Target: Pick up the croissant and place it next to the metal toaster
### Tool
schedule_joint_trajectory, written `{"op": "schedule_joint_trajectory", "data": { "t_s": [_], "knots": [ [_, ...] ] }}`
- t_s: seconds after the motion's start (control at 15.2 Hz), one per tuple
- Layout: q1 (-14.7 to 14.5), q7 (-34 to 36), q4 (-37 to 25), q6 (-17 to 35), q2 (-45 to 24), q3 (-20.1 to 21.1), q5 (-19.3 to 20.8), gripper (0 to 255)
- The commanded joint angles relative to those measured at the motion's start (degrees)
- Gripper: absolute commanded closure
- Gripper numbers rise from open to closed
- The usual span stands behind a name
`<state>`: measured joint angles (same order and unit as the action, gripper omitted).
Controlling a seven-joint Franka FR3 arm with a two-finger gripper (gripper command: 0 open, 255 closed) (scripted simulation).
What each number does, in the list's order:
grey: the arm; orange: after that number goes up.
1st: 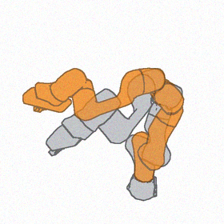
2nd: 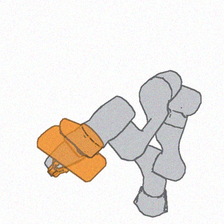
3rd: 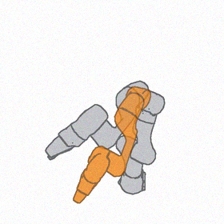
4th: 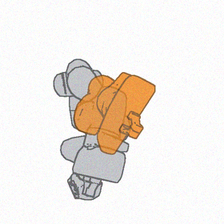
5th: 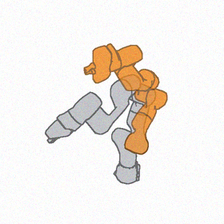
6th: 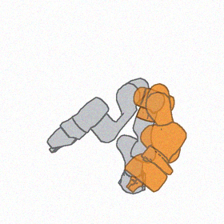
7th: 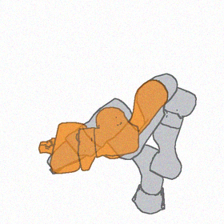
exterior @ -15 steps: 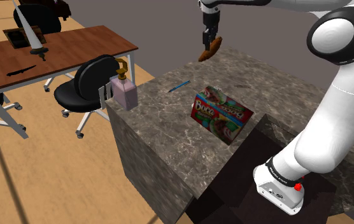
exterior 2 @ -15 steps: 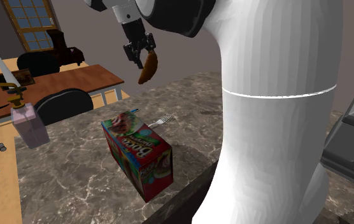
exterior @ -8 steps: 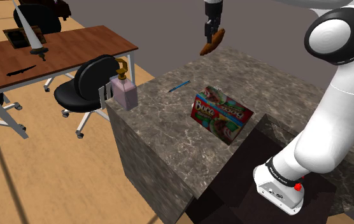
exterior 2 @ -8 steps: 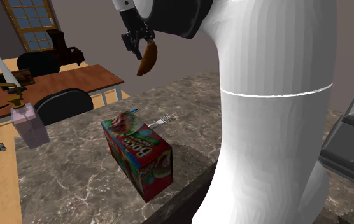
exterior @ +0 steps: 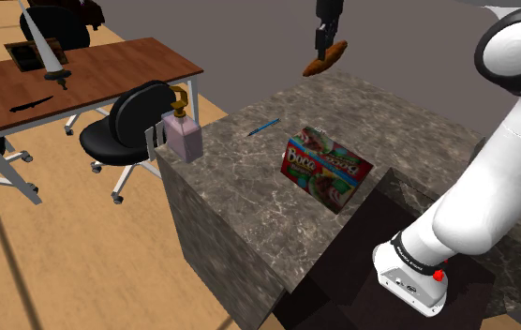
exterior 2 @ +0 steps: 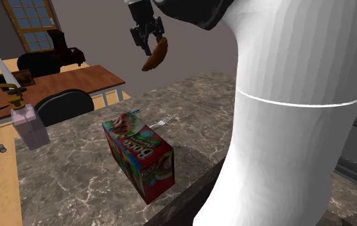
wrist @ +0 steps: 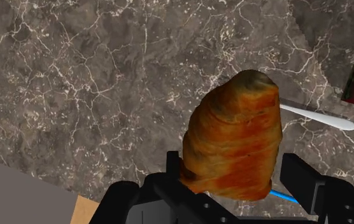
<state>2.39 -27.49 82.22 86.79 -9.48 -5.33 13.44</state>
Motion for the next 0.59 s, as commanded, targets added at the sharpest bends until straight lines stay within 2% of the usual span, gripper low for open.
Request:
{"op": "schedule_joint_trajectory", "data": {
  "t_s": [0.0, 0.53],
  "knots": [
    [0.9, -1.2, 5.5, 1.7, 4.2, -0.7, 0.4, 255],
    [4.0, -6.3, 23.1, 6.0, 19.0, -3.9, 2.9, 255]
  ]
}}
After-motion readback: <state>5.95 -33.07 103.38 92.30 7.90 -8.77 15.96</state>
